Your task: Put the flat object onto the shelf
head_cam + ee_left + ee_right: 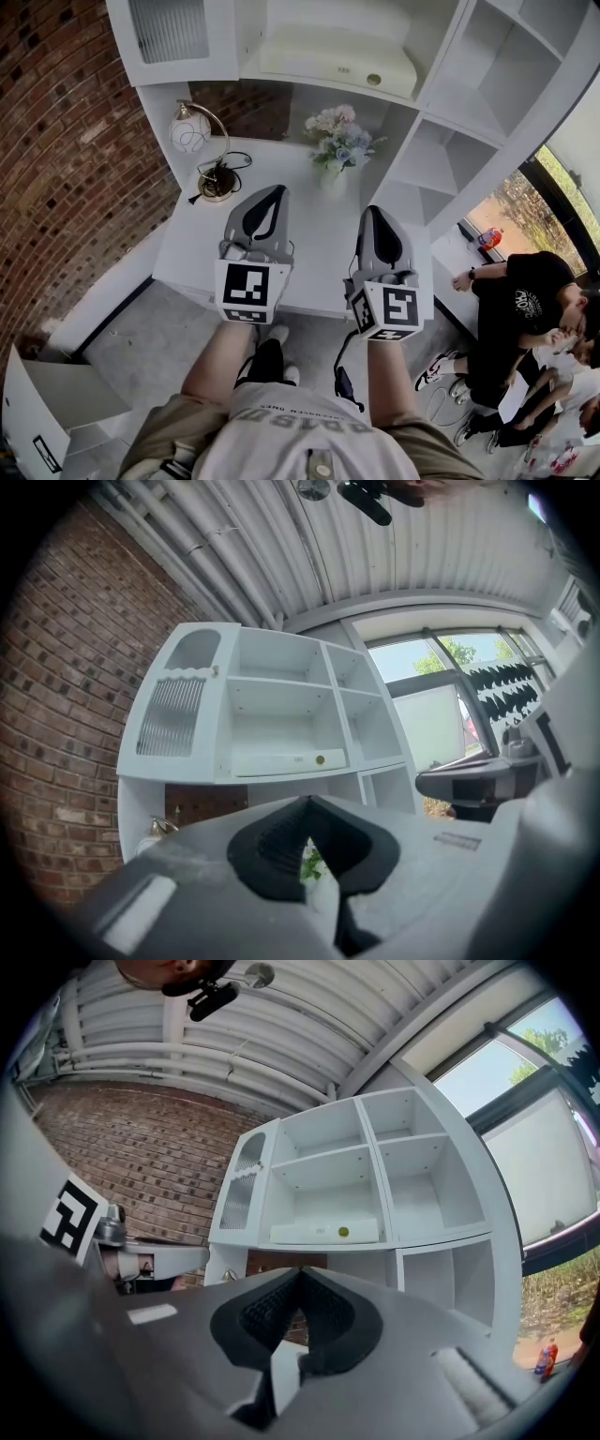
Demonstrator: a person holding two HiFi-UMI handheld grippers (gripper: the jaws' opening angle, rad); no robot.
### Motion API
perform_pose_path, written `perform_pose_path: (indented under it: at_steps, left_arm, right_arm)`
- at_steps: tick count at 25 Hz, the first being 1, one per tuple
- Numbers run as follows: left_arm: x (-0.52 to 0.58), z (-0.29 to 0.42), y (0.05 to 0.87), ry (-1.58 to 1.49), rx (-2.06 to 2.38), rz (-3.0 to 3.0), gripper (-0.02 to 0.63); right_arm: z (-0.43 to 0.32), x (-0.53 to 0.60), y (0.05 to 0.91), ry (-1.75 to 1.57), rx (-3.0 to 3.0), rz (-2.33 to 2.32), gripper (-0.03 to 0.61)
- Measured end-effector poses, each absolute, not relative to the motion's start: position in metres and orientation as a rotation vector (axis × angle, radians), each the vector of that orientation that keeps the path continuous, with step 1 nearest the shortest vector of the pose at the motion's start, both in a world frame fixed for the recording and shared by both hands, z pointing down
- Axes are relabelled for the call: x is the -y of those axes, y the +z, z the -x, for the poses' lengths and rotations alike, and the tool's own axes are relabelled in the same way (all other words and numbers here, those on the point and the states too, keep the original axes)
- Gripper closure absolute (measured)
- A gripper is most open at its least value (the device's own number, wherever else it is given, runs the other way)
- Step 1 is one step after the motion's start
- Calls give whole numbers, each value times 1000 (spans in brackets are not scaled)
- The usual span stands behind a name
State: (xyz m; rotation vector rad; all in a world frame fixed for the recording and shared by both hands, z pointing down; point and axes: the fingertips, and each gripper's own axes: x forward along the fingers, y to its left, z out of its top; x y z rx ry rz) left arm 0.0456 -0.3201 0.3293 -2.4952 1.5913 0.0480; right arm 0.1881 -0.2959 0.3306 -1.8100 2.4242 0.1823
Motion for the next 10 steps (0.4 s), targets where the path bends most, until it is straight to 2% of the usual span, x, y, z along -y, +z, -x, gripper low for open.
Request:
perform_pose_path:
  at_steps: [10]
  left_arm:
    - [325, -38, 339, 30, -1606, 2511, 606]
  right_arm:
    - [-182, 300, 333, 186, -2440, 1797, 577]
